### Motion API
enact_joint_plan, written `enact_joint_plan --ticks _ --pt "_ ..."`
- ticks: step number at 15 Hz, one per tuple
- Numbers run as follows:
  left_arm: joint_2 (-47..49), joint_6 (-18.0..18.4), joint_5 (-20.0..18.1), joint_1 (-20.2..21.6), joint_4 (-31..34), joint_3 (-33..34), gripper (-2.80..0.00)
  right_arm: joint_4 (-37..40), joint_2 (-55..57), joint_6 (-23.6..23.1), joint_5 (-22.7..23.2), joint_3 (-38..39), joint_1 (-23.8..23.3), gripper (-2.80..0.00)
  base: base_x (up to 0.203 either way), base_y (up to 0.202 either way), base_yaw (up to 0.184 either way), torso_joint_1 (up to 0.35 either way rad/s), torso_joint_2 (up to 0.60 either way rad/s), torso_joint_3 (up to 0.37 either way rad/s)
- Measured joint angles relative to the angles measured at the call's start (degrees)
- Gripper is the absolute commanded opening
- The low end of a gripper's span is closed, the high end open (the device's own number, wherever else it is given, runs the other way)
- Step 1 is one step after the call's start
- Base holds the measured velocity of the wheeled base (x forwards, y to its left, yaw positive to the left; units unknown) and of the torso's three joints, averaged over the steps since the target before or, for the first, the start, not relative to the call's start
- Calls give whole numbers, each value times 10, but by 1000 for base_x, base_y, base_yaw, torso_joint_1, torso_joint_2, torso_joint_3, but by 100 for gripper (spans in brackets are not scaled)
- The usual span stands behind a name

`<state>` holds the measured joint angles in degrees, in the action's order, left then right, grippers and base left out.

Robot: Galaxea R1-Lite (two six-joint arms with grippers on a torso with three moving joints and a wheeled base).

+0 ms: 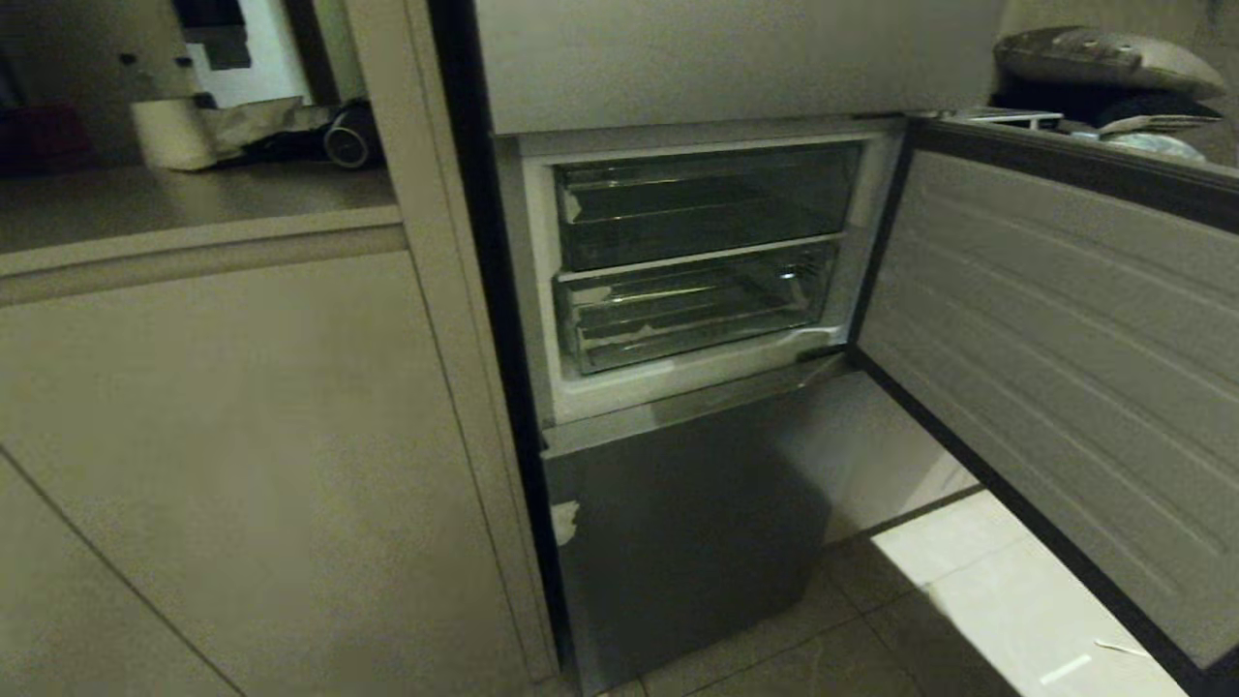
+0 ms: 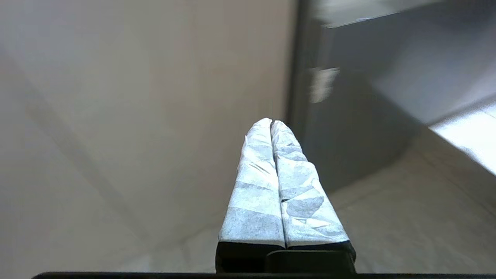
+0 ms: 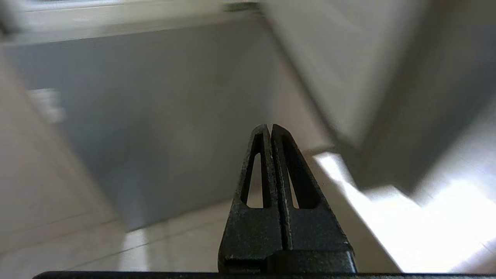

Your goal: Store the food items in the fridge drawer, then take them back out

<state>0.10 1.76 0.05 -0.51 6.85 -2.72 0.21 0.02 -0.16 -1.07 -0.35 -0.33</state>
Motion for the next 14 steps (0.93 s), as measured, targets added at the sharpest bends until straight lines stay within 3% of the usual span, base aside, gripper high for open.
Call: enact_joint_plan --ticks 8,14 --pt "0 -3 1 0 -1 0 -280 0 0 0 0 0 0 -280 2 -7 171 1 0 3" --pt "0 -6 1 0 -1 0 -280 5 1 -6 1 -6 0 -280 1 0 17 1 0 1"
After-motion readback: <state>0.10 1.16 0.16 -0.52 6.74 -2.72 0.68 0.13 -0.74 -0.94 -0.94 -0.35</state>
